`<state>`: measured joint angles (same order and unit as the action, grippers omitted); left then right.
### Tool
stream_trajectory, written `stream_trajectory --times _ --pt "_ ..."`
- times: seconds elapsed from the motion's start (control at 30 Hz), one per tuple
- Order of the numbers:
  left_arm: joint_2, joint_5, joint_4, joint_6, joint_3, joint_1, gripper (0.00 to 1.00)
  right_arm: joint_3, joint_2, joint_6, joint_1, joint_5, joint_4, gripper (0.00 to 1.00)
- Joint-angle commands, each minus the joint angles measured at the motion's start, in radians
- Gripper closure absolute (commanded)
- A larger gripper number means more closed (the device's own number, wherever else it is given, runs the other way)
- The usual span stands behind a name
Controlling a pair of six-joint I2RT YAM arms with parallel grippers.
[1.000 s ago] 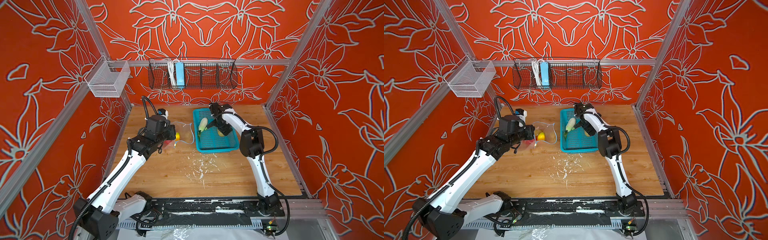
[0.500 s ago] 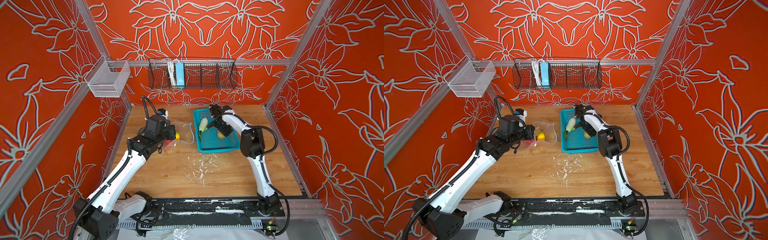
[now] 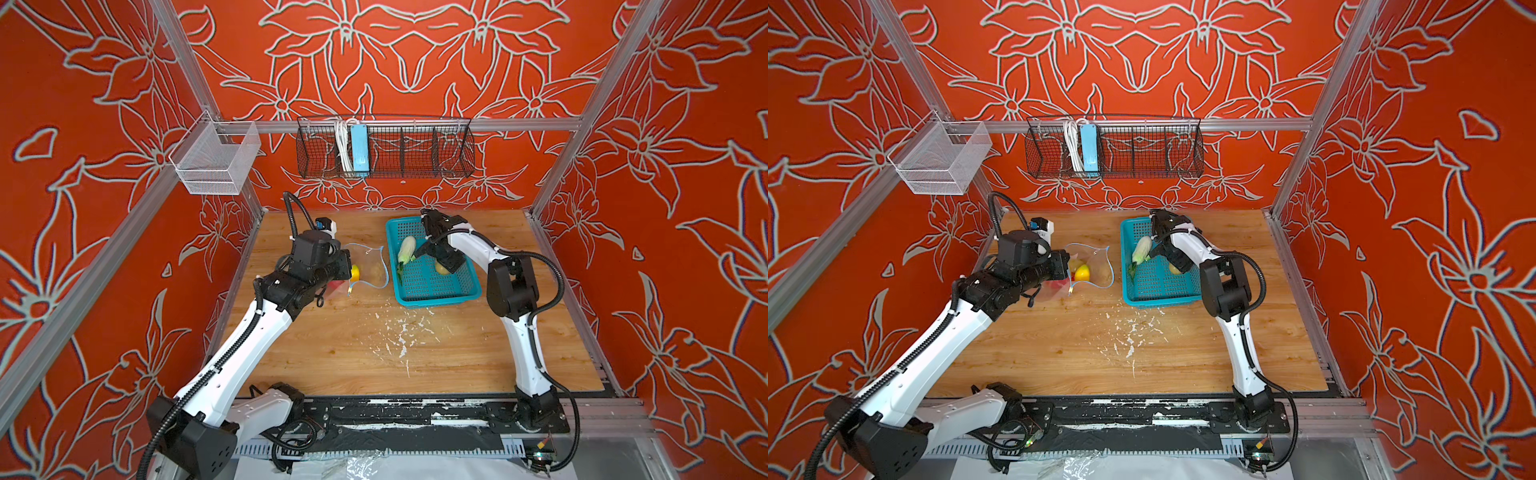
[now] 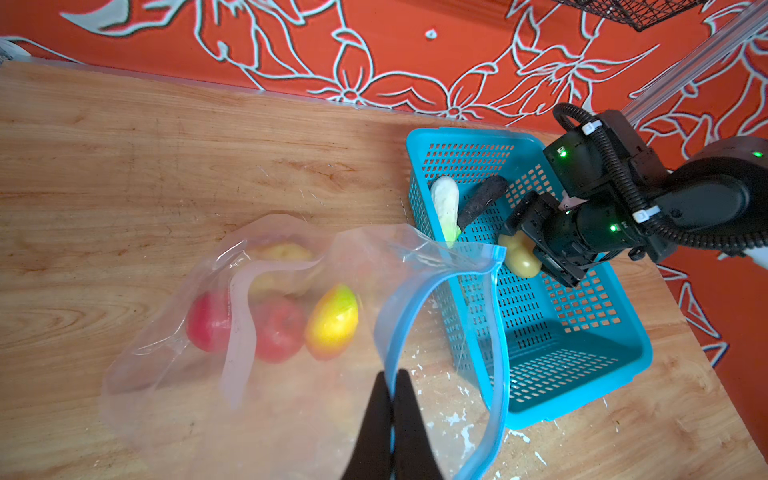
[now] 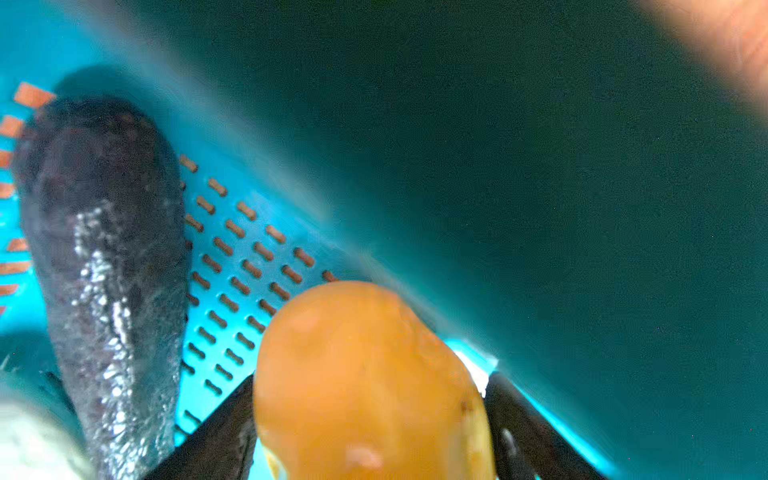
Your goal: Place the food in the zip-top bag and seal the zipper
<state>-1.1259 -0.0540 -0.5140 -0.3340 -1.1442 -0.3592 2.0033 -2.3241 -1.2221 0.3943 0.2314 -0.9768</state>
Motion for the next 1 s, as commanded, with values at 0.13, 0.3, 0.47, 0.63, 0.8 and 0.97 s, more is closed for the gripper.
stream_trajectory --times 0.13,0.3,0.47,0.63,0.8,0.97 --pt "0.012 -0.004 0.014 0.0 0.006 0.002 1.0 -0.027 0.0 0.023 0.003 -0.066 0.002 0.34" --pt "0.013 -0.006 0.014 0.002 0.006 0.002 1.0 -0.054 0.029 0.027 0.002 -0.087 0.039 0.35" --pt "0.015 -0.006 0.014 0.0 0.006 0.002 1.0 -0.149 0.114 0.024 0.003 -0.127 0.151 0.35" --pt "0.015 -0.006 0.015 0.0 0.008 0.002 1.0 -0.205 0.171 0.03 0.003 -0.151 0.196 0.35" --pt "0.015 -0.004 0.015 -0.001 0.008 0.002 1.0 -0.229 0.185 0.054 0.002 -0.174 0.192 0.29" --pt "0.013 -0.001 0.016 -0.003 0.008 0.002 1.0 -0.264 0.216 0.09 0.009 -0.196 0.192 0.18"
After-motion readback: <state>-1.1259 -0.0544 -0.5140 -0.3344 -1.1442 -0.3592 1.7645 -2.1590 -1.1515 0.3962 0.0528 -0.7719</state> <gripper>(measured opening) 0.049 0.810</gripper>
